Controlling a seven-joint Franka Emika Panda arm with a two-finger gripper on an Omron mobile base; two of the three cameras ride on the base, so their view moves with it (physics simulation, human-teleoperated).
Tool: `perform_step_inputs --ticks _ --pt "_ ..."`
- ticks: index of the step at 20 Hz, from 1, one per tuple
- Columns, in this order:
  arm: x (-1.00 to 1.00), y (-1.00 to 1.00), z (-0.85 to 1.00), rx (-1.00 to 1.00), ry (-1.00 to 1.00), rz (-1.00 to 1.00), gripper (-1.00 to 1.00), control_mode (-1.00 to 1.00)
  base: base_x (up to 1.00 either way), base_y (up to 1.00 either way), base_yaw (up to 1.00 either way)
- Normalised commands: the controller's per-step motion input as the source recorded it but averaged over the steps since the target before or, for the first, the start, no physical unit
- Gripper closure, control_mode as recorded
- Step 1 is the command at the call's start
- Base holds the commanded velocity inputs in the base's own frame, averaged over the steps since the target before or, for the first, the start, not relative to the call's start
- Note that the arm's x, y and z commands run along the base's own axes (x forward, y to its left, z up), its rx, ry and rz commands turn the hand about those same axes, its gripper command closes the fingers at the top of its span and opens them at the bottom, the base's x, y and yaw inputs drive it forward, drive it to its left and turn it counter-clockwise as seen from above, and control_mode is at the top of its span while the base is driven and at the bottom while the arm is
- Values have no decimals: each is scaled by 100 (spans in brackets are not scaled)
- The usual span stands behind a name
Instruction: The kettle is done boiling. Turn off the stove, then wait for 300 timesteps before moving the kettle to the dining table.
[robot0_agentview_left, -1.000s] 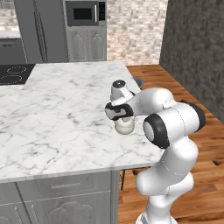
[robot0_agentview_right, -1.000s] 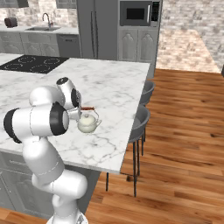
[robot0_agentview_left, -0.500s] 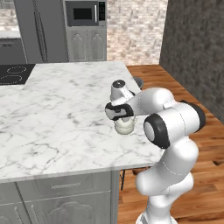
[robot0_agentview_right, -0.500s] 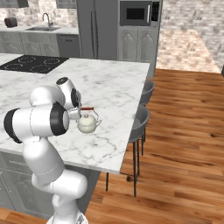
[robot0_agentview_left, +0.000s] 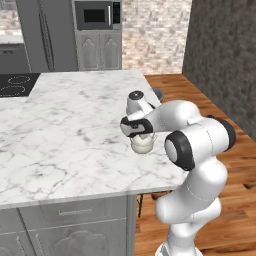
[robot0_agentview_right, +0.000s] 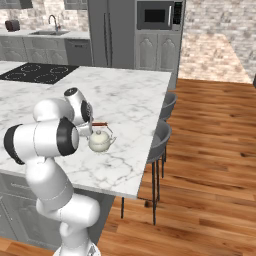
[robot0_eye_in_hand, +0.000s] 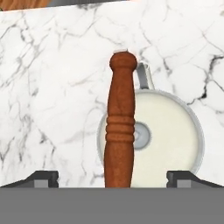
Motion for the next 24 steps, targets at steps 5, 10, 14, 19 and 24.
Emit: perform_step_inputs --ticks 5,10,14,19,24 --pt "0 0 12 0 -1 0 -100 -100 0 0 0" --pt "-5 0 7 0 0 0 -100 -100 0 0 0" --pt "-12 -1 6 0 0 -1 -100 -100 0 0 0" --pt "-20 -4 8 0 -3 -2 -100 -100 0 0 0" --pt "-23 -2 15 0 -5 -4 -100 -100 0 0 0"
